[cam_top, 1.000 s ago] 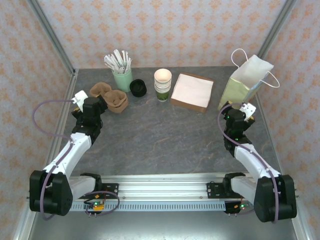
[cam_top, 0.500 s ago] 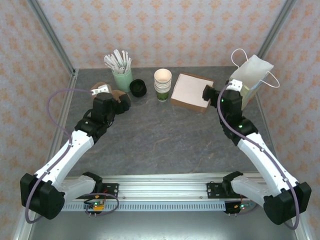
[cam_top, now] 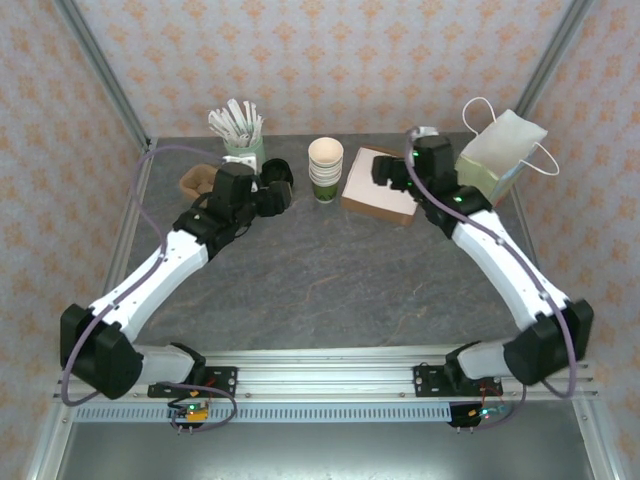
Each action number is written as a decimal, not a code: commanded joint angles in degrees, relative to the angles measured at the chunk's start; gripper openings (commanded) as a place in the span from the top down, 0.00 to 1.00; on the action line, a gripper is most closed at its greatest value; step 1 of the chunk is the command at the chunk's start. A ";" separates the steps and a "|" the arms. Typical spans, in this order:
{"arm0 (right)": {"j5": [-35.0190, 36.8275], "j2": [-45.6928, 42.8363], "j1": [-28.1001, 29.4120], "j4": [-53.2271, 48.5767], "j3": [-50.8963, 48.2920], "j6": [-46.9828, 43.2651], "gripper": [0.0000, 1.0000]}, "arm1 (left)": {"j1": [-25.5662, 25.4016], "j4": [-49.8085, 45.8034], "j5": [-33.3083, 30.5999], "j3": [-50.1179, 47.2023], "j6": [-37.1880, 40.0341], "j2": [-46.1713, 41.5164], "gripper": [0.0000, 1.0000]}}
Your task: Pack the takeout coffee
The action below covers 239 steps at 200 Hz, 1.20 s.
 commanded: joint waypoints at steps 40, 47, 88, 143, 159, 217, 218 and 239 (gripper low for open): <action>-9.58 21.88 1.24 -0.88 18.98 8.31 0.33 | -1.04 -3.31 2.04 6.26 2.17 4.74 0.24; -9.77 24.23 1.23 -1.49 21.59 8.86 0.35 | -1.03 -3.52 1.75 6.24 2.10 4.90 0.24; -10.38 35.05 1.37 -5.30 34.12 11.37 0.47 | -1.31 -4.20 0.76 5.76 2.10 5.01 0.24; -9.71 42.76 1.56 -9.98 44.61 12.33 0.58 | -1.28 -4.72 0.20 5.46 2.53 4.66 0.24; -9.99 43.76 1.64 -10.86 45.97 12.45 0.64 | -1.30 -4.74 0.11 5.37 2.71 4.74 0.24; -10.45 45.20 2.11 -12.43 47.58 12.02 0.74 | -1.30 -4.64 0.17 5.10 2.63 5.09 0.24; -10.44 45.21 2.13 -12.45 47.60 12.01 0.74 | -1.30 -4.68 0.15 5.10 2.58 5.09 0.24; -10.44 45.53 2.15 -12.81 47.61 12.01 0.74 | -1.30 -4.57 0.22 4.87 2.53 4.94 0.24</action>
